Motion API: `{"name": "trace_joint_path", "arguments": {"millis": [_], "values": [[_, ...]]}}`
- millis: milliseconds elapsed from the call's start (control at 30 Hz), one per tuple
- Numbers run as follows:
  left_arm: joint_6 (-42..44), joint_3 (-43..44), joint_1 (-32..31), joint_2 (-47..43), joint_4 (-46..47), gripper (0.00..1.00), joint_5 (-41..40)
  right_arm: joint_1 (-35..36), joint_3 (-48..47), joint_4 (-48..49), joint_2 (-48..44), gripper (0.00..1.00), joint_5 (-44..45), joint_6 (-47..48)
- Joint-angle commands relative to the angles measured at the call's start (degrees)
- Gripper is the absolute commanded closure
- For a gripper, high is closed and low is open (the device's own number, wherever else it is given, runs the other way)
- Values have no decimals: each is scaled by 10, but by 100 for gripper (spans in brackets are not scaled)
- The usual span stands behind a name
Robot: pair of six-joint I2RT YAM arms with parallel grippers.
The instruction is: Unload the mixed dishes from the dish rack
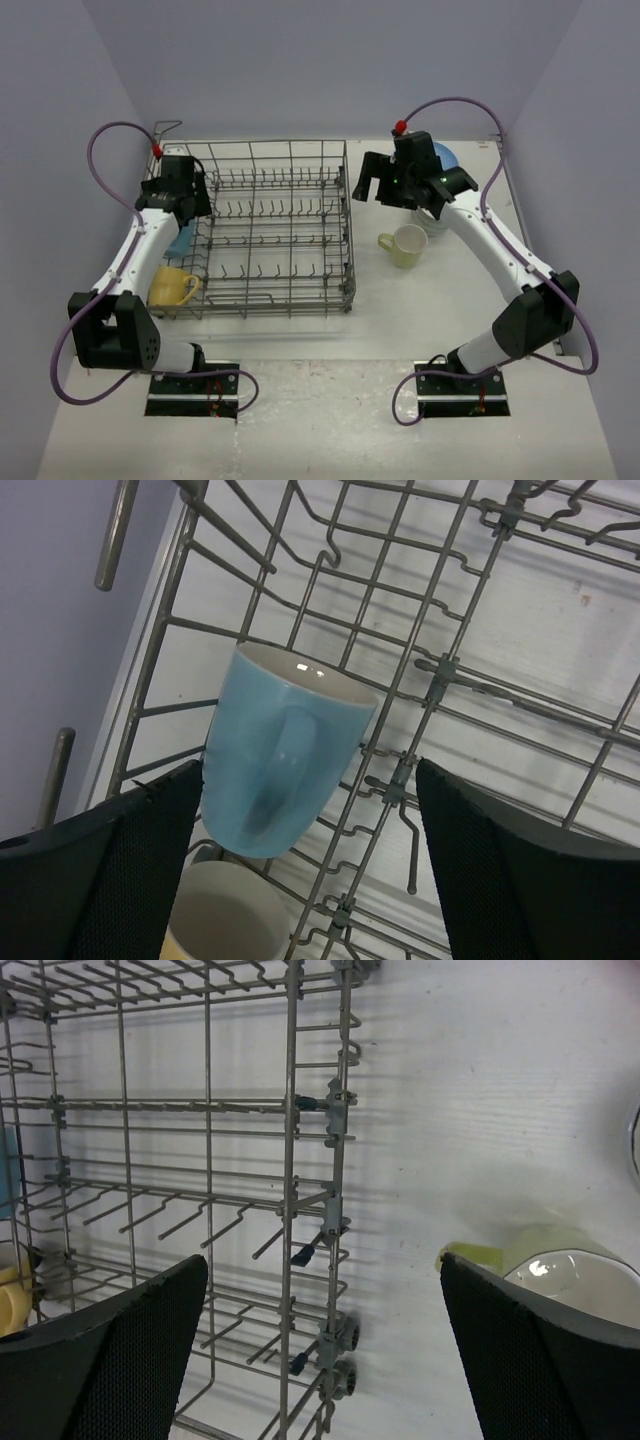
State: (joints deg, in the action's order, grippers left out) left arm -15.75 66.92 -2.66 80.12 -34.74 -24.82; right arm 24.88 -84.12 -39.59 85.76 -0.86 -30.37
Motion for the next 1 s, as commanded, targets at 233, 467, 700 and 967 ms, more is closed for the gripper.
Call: {"name": "trace_joint_path", "arguments": {"millis": [233, 467, 700, 967], "values": [[14, -21, 13, 11, 6, 32, -43, 9, -32, -28, 42, 1, 7, 4], [9, -26, 13, 37, -8, 60, -70, 9, -37, -50, 43, 1, 37, -1], [15, -31, 14, 40, 6, 86, -88, 8, -43, -65, 39, 1, 61, -8], [54, -70, 15, -21, 90, 100, -89, 9, -42, -66, 32, 1, 71, -8]]}}
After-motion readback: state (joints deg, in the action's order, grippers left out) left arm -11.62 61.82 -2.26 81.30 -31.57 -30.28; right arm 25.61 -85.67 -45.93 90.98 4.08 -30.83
